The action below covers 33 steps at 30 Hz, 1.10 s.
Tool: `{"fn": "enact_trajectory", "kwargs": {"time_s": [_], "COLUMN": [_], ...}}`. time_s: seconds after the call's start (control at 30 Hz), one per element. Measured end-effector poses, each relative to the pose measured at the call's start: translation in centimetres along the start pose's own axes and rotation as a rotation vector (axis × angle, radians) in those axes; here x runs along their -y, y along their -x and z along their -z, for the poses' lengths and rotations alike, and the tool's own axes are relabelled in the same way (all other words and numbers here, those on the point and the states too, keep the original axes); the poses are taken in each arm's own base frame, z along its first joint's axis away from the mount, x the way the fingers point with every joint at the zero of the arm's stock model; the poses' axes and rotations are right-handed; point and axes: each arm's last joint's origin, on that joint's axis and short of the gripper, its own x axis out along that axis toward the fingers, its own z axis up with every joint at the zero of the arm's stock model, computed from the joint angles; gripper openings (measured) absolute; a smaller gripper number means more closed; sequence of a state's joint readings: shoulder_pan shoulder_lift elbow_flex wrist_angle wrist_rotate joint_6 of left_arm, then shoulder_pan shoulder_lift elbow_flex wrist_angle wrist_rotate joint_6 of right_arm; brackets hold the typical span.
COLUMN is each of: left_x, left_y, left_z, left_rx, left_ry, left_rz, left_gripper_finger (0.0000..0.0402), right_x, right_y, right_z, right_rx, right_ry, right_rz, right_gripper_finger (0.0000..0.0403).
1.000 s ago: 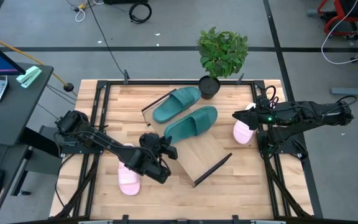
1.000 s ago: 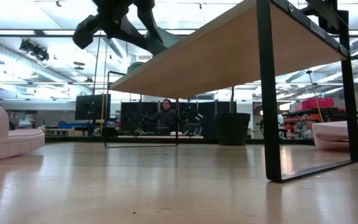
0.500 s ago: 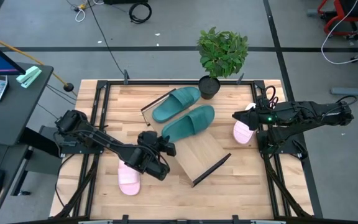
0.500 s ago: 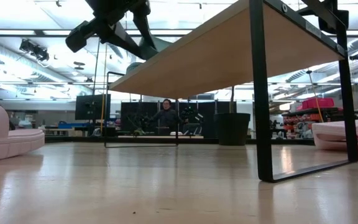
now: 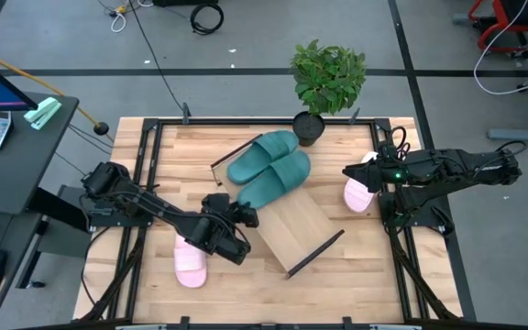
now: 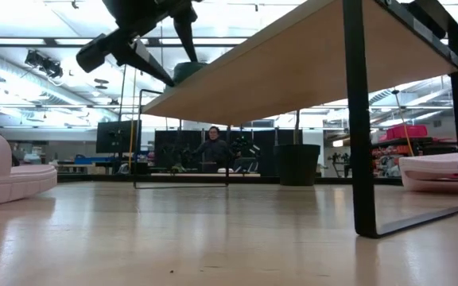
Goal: Pick and place slides into the shelf
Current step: Put the green slide on the shelf
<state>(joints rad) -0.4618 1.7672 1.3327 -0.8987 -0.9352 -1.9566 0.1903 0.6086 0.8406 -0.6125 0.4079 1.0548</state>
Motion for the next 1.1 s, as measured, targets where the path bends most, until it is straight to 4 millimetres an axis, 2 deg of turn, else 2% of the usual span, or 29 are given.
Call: {"fn": "enact_trajectory", "kwargs": {"time_s": [0.2, 0.4, 0.7, 0.97, 1.1], "left_x": [0.0, -0.4, -0.8, -0.2, 0.2], "left_y": [0.1, 0.9, 2.0, 1.5, 1.1], "left_z": [-0.2, -1.1, -2.5, -3.0, -3.2], "left_rx": [0.0, -0.03, 0.018, 0.042, 0.057], "left_ry": [-0.004, -0.025, 0.016, 0.085, 0.125], "left_rz": [-0.001, -0.023, -0.014, 0.014, 0.036], "left_gripper_finger": [0.0255, 0.0277, 0.0273, 0.0273, 0.0272], "right_x": [0.0, 0.0, 0.1, 0.0, 0.6], "right_y": [0.0, 0.0, -0.2, -1.2, -2.0], "right_z": [0.0, 0.1, 0.2, 0.7, 1.4], "right_rx": [-0.002, -0.015, -0.031, -0.063, -0.112], "right_ry": [0.001, 0.004, 0.017, 0.025, 0.05], "right_rz": [-0.001, -0.005, 0.019, 0.059, 0.153], "right_gripper_finger": [0.0203, 0.0203, 0.0203, 0.0203, 0.0203]}}
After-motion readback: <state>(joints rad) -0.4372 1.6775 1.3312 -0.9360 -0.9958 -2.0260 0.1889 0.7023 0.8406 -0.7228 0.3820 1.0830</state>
